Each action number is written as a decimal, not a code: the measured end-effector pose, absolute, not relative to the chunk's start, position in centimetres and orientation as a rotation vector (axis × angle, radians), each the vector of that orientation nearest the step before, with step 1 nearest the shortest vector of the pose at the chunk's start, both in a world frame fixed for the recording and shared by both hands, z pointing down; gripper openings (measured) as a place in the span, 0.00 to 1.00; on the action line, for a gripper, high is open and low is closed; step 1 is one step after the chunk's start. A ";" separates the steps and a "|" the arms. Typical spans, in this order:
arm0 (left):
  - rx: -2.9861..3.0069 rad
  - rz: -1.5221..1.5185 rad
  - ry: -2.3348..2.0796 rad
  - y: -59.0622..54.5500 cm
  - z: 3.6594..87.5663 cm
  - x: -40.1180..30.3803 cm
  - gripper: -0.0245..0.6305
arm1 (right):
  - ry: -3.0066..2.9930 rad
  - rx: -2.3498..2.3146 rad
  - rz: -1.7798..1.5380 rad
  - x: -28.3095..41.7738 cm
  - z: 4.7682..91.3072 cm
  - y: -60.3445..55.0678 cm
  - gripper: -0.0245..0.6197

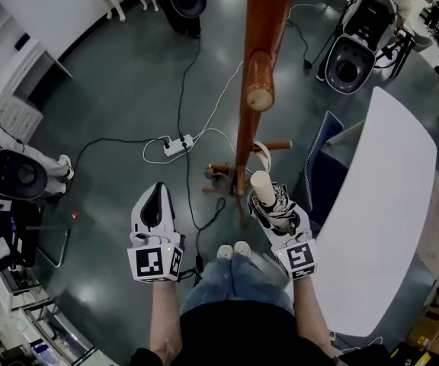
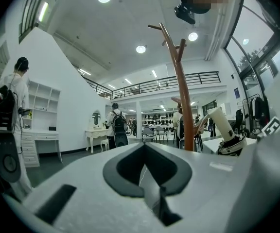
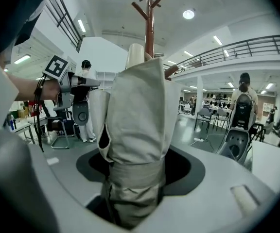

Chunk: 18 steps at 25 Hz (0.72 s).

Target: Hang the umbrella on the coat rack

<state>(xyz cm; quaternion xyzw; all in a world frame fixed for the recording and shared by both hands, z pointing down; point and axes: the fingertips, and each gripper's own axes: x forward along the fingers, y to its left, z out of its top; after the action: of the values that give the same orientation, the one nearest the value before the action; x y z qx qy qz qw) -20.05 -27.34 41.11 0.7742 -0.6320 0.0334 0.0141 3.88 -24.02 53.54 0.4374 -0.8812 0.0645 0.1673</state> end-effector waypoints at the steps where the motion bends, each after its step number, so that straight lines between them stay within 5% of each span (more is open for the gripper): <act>1: 2.417 0.107 -1.959 -27.3 41.4 -20.1 0.04 | -2.514 1.255 0.212 3.7 54.1 -24.0 0.50; 18: 2.603 0.110 -1.715 -26.3 50.5 -13.4 0.04 | -2.532 1.488 0.359 4.1 61.8 -25.8 0.50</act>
<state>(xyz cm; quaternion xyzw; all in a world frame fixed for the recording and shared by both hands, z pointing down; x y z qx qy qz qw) -13.38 -26.34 50.49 0.8345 -0.5498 0.0353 0.0113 4.11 -25.77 61.83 0.5009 -0.8521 0.1210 0.0914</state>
